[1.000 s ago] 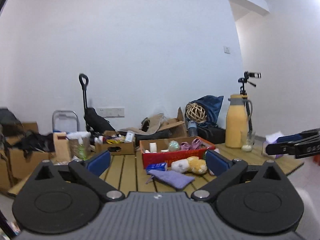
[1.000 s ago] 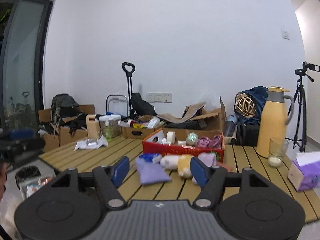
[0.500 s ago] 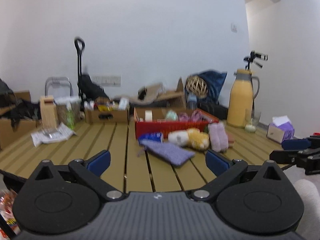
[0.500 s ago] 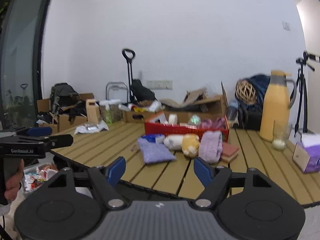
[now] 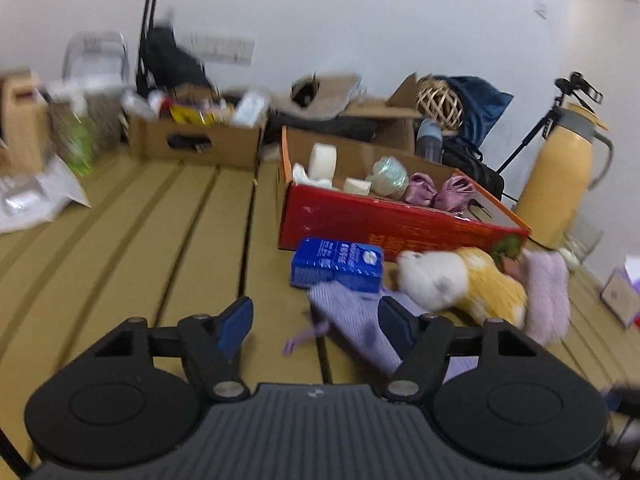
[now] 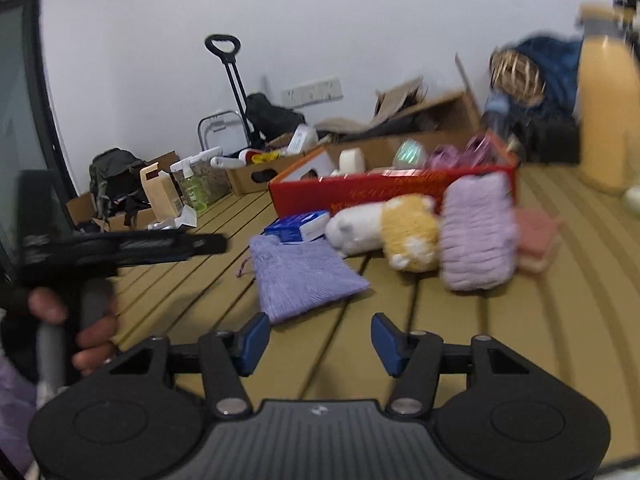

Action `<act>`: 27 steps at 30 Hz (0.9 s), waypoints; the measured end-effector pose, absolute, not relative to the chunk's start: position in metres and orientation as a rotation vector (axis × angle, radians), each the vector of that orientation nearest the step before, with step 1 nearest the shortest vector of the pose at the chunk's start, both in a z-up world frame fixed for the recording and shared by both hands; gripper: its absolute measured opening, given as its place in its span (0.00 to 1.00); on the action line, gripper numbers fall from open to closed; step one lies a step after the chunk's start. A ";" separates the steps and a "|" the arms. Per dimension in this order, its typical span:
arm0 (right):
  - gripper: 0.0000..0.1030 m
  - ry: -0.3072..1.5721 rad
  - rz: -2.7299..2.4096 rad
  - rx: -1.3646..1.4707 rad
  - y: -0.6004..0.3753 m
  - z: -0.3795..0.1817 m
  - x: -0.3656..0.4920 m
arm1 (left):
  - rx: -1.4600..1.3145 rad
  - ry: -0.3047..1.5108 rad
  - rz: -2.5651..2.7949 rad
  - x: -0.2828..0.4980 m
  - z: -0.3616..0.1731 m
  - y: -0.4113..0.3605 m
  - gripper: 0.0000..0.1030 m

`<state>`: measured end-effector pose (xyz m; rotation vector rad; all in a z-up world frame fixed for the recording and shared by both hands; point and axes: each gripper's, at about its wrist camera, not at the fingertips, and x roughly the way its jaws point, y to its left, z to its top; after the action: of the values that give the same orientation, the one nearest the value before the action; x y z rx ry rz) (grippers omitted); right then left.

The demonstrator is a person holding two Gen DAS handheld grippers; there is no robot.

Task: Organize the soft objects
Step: 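Grasp the lavender knit cloth with the left tool while the right tool grips it too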

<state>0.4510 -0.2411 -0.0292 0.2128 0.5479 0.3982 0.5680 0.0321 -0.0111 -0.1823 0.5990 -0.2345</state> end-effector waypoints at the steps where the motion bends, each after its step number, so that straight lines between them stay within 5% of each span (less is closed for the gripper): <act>1: 0.54 0.569 0.414 0.234 -0.236 -0.034 0.465 | -0.208 0.624 -0.238 0.581 -0.015 0.034 0.60; 3: 0.54 0.586 0.415 0.225 -0.223 -0.042 0.486 | -0.208 0.648 -0.270 0.593 -0.023 0.030 0.48; 4: 0.54 0.580 0.407 0.204 -0.217 -0.045 0.493 | -0.191 0.655 -0.286 0.592 -0.027 0.026 0.25; 5: 0.54 0.574 0.401 0.184 -0.213 -0.046 0.500 | -0.172 0.666 -0.315 0.589 -0.031 0.022 0.16; 12: 0.51 0.554 0.313 0.229 -0.222 -0.051 0.527 | -0.034 0.562 -0.327 0.528 -0.022 -0.013 0.12; 14: 0.42 0.551 0.324 0.288 -0.228 -0.051 0.527 | -0.037 0.539 -0.373 0.523 -0.020 -0.016 0.12; 16: 0.18 0.544 0.315 0.273 -0.226 -0.054 0.529 | -0.041 0.556 -0.402 0.527 -0.022 -0.018 0.12; 18: 0.08 0.574 0.310 0.237 -0.223 -0.062 0.534 | -0.032 0.545 -0.423 0.526 -0.022 -0.020 0.12; 27: 0.03 0.518 0.341 0.172 -0.219 -0.064 0.515 | 0.012 0.415 -0.375 0.510 -0.018 -0.022 0.11</act>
<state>0.5154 -0.2189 -0.0641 0.1718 0.5176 0.3412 0.5097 -0.0218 -0.0181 0.0116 0.4154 -0.3746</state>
